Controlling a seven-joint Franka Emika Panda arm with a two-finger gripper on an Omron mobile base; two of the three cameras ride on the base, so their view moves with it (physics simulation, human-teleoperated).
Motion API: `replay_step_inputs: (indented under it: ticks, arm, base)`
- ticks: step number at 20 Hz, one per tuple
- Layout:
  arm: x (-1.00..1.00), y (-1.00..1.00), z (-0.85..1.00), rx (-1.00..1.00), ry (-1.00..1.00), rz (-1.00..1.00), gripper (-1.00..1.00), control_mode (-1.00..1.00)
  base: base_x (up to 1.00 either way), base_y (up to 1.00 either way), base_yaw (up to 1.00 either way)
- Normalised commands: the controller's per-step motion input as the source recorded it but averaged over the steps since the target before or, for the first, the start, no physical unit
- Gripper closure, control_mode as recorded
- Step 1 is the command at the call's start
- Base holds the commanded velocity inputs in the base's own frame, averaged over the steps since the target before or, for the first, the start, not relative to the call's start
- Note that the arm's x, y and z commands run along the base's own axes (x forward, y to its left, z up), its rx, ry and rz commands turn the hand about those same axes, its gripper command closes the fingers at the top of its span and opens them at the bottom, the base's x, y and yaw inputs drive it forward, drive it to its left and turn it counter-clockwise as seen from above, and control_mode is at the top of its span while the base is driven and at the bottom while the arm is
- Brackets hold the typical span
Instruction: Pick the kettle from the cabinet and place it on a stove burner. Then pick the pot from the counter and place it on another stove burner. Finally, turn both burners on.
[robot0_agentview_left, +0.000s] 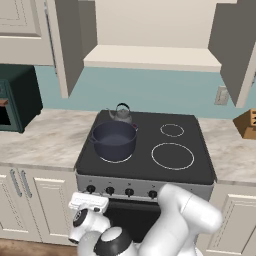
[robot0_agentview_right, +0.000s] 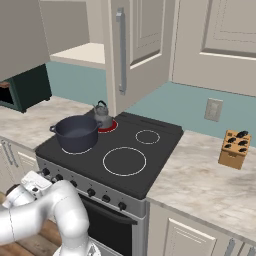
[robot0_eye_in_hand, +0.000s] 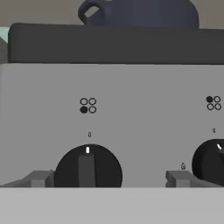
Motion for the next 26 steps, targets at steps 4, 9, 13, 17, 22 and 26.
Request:
replay_step_inputs:
  ticks: [4,9,13,17,22,26]
  arm:
    - [-0.10,0.45,0.35,-0.32,0.00,-0.08,-1.00,-1.00]
    - [-0.05,0.50,0.37,-0.33,0.00,-0.07,-1.00,-1.00]
    - [0.00,0.60,0.28,-0.36,0.00,-0.06,-1.00,-1.00]
    - [-0.02,0.68,0.15,-0.38,0.01,-0.03,-1.00,-1.00]
    - [-0.01,0.52,0.05,-0.35,0.05,-0.03,1.00,-1.00]
    - [0.00,0.21,0.00,-0.22,0.08,-0.01,1.00,-1.00]
  base:
    - [0.00,0.00,0.00]
    - [0.00,0.00,0.00]
    - [0.00,0.00,0.00]
    - [0.00,0.00,0.00]
    - [0.00,0.00,0.00]
    - [0.00,0.00,0.00]
